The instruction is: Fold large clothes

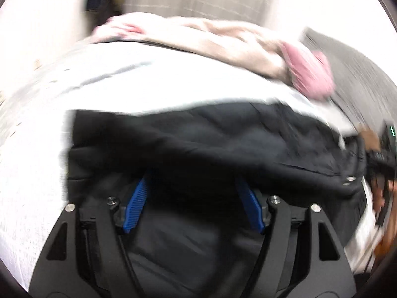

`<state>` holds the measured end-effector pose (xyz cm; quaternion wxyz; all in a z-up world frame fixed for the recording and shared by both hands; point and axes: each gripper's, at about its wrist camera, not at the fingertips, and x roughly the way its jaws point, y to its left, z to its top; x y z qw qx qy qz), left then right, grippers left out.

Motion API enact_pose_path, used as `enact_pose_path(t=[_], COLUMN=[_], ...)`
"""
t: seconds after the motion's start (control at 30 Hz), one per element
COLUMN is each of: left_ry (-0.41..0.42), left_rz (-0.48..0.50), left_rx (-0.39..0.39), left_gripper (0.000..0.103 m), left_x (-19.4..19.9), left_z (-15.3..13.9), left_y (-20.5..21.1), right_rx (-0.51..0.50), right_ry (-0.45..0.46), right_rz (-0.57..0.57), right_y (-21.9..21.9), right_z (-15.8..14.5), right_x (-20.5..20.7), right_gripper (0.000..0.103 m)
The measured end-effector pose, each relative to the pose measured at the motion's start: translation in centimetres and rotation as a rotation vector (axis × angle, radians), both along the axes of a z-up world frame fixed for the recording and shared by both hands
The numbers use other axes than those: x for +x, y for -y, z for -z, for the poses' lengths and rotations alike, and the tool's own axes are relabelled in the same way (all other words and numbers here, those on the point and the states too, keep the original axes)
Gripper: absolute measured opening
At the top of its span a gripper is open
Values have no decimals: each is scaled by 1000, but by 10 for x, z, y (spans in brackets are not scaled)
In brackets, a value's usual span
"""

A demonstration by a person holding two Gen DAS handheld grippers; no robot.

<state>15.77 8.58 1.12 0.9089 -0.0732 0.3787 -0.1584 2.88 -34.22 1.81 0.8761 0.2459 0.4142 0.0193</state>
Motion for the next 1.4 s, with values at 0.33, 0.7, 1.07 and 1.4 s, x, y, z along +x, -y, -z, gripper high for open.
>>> enact_pose_path(t=[0.33, 0.7, 1.07, 1.4], left_ry=[-68, 48, 85, 75], left_rz=[-284, -287, -315, -287], left_rx=[-28, -145, 139, 178], left_gripper=[70, 6, 8, 68], left_x=[-2, -4, 53, 18], left_z=[2, -16, 34, -8], left_y=[-66, -60, -30, -8], right_rx=[82, -125, -79, -156], right_ry=[90, 33, 48, 18], right_rz=[335, 249, 408, 439], right_y=[90, 51, 65, 35], right_z=[4, 2, 38, 8], right_x=[-56, -31, 26, 8], right_gripper=[63, 8, 10, 41])
